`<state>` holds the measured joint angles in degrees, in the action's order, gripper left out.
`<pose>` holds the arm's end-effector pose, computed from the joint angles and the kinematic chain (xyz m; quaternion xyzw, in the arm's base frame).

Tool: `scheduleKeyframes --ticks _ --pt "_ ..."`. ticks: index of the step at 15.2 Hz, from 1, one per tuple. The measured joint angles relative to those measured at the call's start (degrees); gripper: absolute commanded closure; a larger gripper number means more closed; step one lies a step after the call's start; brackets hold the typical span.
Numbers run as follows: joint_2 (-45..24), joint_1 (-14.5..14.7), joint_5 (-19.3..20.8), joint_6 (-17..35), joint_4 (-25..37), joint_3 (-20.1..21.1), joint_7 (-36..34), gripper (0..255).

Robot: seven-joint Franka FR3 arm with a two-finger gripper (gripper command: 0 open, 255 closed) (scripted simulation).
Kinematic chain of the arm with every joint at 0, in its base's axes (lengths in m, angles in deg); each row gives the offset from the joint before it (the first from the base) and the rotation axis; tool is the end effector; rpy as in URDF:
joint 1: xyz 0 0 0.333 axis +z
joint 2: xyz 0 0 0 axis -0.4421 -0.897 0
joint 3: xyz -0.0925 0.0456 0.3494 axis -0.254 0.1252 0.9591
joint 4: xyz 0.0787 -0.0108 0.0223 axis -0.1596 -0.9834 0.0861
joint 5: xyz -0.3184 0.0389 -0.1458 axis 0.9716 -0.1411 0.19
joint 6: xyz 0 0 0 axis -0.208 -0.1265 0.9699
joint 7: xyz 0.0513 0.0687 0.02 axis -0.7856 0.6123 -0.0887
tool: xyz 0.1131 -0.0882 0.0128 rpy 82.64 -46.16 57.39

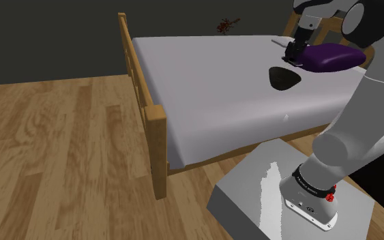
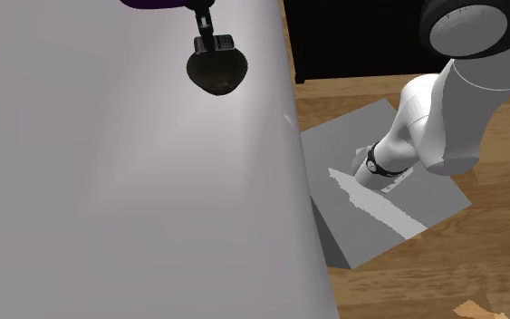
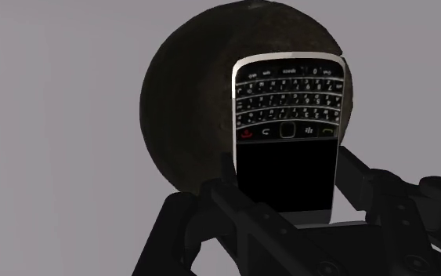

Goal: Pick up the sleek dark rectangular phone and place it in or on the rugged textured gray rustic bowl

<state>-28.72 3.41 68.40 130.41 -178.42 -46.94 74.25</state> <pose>0.3902 -0.4319 0.5228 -0.9938 0.1069 0.0104 0.0300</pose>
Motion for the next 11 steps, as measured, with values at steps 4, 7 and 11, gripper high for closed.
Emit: scheduleKeyframes --ticks 4,7,11 --pt "-0.9 -0.3 -0.5 2.5 -1.7 0.0 0.8 255" --pt "-1.1 -0.2 -0.6 4.6 -3.8 0.1 0.9 255" --pt "-1.4 -0.2 -0.9 7.6 -6.5 0.2 1.2 255"
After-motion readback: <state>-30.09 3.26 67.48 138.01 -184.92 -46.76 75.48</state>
